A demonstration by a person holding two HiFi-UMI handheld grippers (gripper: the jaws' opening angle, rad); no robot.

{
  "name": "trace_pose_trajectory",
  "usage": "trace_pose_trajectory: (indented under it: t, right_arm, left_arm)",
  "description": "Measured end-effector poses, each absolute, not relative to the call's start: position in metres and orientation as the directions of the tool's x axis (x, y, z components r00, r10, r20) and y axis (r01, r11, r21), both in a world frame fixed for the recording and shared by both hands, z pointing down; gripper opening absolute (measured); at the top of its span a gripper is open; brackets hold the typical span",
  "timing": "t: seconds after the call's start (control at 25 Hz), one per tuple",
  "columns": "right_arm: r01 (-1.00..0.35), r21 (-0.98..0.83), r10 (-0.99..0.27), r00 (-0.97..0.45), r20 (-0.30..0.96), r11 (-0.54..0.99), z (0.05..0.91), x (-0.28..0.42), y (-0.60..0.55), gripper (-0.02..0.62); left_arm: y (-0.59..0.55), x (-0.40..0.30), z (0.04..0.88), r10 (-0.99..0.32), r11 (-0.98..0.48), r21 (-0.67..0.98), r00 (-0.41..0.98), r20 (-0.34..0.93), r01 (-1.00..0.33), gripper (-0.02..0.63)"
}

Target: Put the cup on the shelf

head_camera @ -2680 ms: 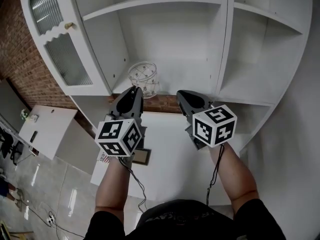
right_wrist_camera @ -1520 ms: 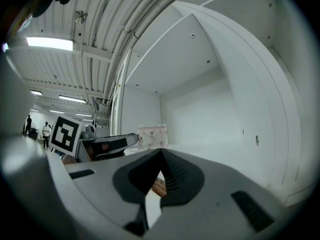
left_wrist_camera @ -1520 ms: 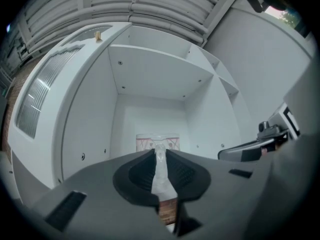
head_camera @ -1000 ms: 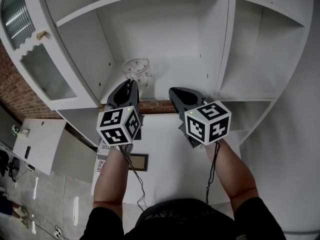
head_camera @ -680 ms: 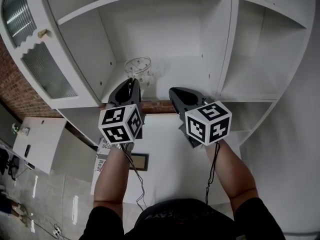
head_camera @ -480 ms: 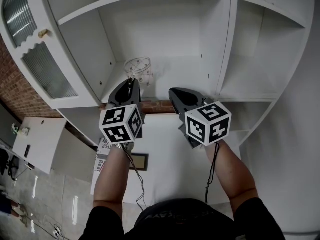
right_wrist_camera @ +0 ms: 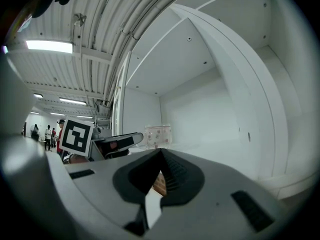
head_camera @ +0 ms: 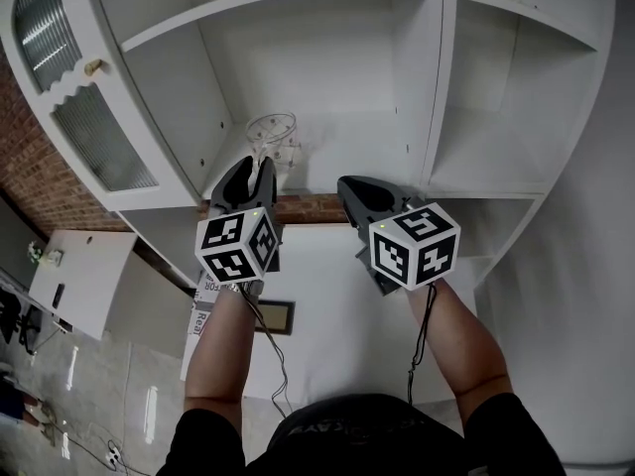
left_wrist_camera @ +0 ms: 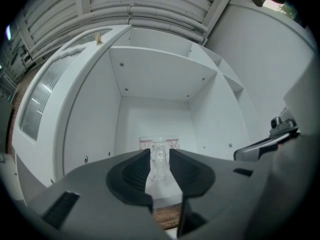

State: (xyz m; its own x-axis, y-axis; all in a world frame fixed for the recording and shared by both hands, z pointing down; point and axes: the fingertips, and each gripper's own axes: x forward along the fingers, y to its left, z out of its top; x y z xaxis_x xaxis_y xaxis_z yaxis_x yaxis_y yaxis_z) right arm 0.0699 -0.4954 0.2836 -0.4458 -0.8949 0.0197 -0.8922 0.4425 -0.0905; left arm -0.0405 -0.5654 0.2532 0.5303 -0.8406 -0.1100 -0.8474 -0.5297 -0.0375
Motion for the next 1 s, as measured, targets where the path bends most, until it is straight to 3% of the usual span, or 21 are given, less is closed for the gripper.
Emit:
trace_pose_trajectory:
  t: [0.52, 0.84, 1.0]
  right_arm:
    - [-0.85, -0.094, -0.853, -0.522, 0.016, 0.519, 0.283, 0.075, -0.454, 0.0]
    - [-0.81, -0.104, -0.812, -0.582, 0.034, 0.577, 0.295, 0.081, -0.418, 0.0]
    - [-0.782, -0.112, -0.783, -0.62, 0.048, 0.613, 0.307, 0.077, -0.398, 0.0]
  left_arm:
    - [-0.501, -0.048, 0.263, -0.888, -0.45, -0.042, 0.452, -0.08, -0.892, 0.113]
    - [-0.444, -0.047, 0.28, -0.921, -0.385, -0.026, 0.386, -0.059, -0.923, 0.027]
    - [-0.413, -0.05, 0.293, -0.935, -0.352, -0.014, 0.352, -0.04, -0.936, 0.015]
